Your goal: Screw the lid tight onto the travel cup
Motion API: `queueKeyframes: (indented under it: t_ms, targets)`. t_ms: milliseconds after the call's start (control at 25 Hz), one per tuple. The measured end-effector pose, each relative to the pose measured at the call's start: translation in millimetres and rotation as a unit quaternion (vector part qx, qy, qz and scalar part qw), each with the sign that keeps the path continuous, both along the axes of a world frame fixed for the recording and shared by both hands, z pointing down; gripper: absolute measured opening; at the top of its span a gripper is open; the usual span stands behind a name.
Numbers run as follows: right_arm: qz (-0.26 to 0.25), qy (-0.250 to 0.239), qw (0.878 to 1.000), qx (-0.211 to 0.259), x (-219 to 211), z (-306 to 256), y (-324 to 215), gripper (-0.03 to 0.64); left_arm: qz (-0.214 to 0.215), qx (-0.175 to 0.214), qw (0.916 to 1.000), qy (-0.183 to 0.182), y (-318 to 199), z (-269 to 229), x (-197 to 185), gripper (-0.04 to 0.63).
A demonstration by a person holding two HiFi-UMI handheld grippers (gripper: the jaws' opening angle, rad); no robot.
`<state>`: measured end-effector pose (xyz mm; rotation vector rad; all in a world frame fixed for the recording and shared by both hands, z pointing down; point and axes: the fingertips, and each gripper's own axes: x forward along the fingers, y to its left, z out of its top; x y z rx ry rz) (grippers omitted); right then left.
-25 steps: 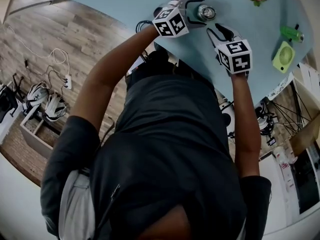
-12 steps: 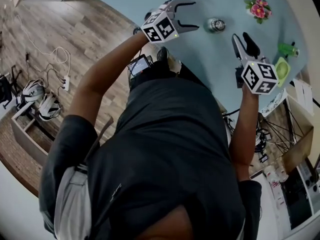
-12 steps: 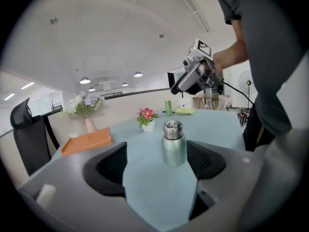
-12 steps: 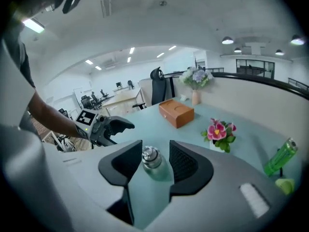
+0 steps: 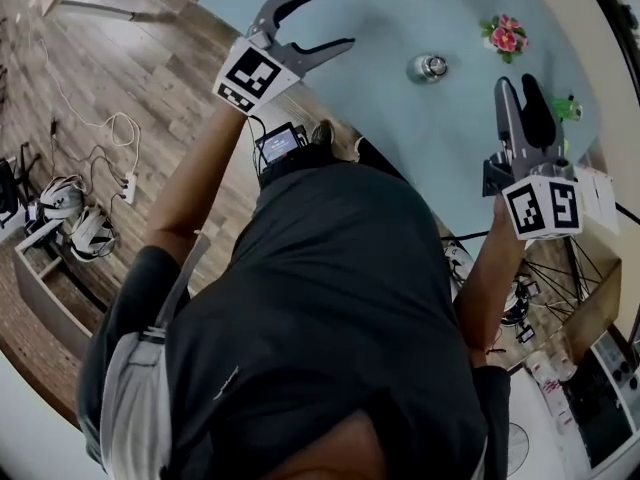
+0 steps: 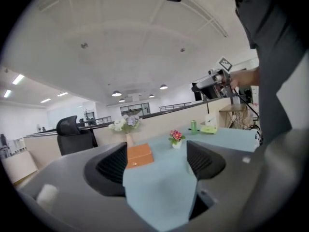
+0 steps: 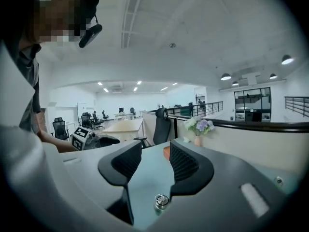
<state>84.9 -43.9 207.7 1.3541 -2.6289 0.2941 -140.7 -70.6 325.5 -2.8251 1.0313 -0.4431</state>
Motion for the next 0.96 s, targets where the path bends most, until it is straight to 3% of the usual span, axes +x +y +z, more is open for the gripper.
queueKeyframes:
  t_ms: [160,320,640,960]
  targets:
    - [0.019,-0.012,0.999,0.039,-1.0,-38.0,15.6,0.164,-0.063,0.006,0.9979,0.015,13.6,-37.9,-44.8,0.437]
    - [0.037,-0.018,0.997,0.069,1.5,-64.6,33.3,0.164,-0.099,0.026,0.9947,0.012,31.5,-57.3,-80.9,0.437]
    - [0.071,-0.015,0.992,0.105,22.7,-84.0,54.9,0.164,-0.123,0.027,0.9920,0.016,41.7,-48.0,-103.6,0.436]
    - [0.102,-0.041,0.990,0.083,50.4,-82.5,89.6,0.164,-0.126,0.007,0.9920,0.002,78.6,-44.4,-111.6,0.436]
